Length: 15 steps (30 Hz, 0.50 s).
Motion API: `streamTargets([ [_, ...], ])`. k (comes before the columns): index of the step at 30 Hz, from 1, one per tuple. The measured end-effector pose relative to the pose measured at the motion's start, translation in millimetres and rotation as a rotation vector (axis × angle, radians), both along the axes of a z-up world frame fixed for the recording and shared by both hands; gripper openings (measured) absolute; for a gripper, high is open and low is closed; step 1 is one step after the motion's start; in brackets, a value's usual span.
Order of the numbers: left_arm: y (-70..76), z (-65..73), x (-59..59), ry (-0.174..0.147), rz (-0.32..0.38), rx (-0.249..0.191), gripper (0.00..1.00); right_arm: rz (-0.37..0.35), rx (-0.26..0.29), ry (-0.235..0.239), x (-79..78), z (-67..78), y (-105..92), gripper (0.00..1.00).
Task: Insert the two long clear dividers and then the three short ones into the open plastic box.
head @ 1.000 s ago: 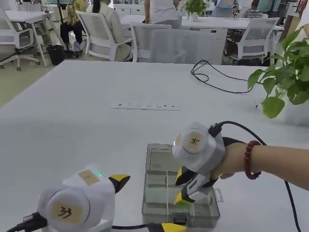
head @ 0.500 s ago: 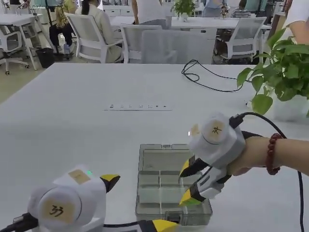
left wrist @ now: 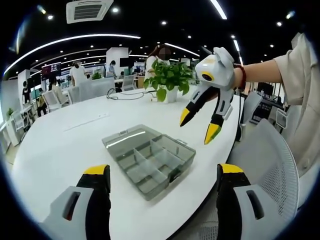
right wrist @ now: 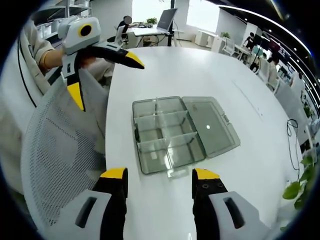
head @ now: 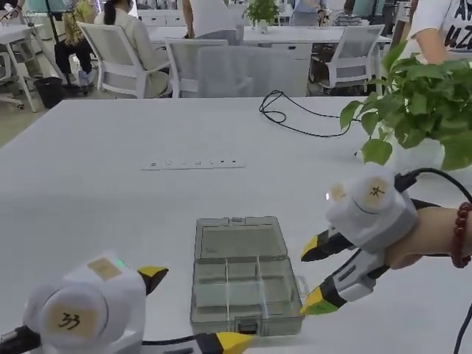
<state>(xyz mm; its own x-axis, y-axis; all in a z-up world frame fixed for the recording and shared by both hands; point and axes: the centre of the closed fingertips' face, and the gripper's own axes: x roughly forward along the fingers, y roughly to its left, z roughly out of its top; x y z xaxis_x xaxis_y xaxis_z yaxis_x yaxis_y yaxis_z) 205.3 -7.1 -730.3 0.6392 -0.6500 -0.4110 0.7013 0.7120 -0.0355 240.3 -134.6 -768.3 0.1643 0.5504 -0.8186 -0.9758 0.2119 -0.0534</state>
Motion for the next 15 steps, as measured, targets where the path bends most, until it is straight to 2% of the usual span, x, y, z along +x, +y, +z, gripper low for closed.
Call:
streamTargets([
  [8,-2.2,1.3,-5.2,-0.006,0.006,0.015,0.89,-0.060,0.009,-0.006,1.7,-4.4,-37.0,0.54],
  [15,-1.2,-1.5,-6.4,0.009,0.024,0.023,0.85,-0.100,0.000,0.004,4.2,-15.4,-69.8,0.55],
])
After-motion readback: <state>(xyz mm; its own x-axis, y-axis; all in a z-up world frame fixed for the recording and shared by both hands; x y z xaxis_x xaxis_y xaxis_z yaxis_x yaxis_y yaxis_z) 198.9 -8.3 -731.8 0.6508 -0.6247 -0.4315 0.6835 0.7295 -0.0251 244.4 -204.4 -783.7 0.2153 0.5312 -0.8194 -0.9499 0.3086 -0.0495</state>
